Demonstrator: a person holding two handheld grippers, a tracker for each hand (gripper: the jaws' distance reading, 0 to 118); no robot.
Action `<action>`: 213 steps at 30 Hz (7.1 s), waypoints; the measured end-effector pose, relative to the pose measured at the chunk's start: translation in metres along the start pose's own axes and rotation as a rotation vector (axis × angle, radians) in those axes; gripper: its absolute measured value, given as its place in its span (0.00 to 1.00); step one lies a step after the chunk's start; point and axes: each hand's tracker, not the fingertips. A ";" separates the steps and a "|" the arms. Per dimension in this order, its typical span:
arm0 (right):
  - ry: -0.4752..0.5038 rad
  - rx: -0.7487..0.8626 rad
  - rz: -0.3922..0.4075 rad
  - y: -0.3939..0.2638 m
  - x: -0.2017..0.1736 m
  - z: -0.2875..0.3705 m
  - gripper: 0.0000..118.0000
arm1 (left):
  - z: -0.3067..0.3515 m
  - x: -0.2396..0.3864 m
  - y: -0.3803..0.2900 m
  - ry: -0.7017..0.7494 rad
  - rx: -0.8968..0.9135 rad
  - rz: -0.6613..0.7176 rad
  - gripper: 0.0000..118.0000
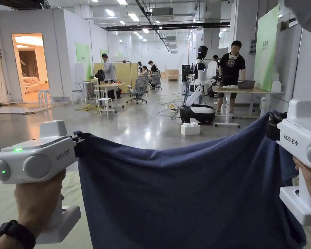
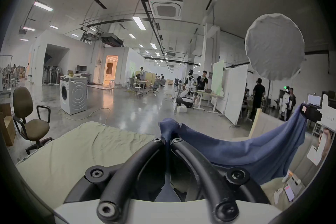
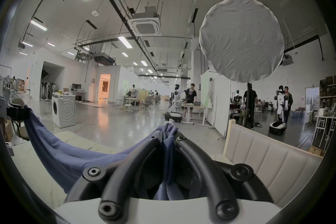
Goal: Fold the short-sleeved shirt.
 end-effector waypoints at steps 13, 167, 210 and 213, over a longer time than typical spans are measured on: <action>0.113 -0.231 -0.147 -0.151 0.013 0.174 0.08 | 0.139 -0.040 -0.175 -0.101 -0.159 0.122 0.03; 0.158 -0.635 -0.245 -0.294 0.022 0.348 0.08 | 0.257 -0.039 -0.320 -0.149 -0.487 -0.135 0.06; 0.123 -0.118 -0.156 -0.131 -0.020 0.357 0.51 | 0.356 0.060 -0.137 -0.038 0.120 -0.235 0.70; 0.141 -0.169 -0.133 -0.126 -0.031 0.369 0.33 | 0.367 0.074 -0.143 0.001 0.097 -0.326 0.32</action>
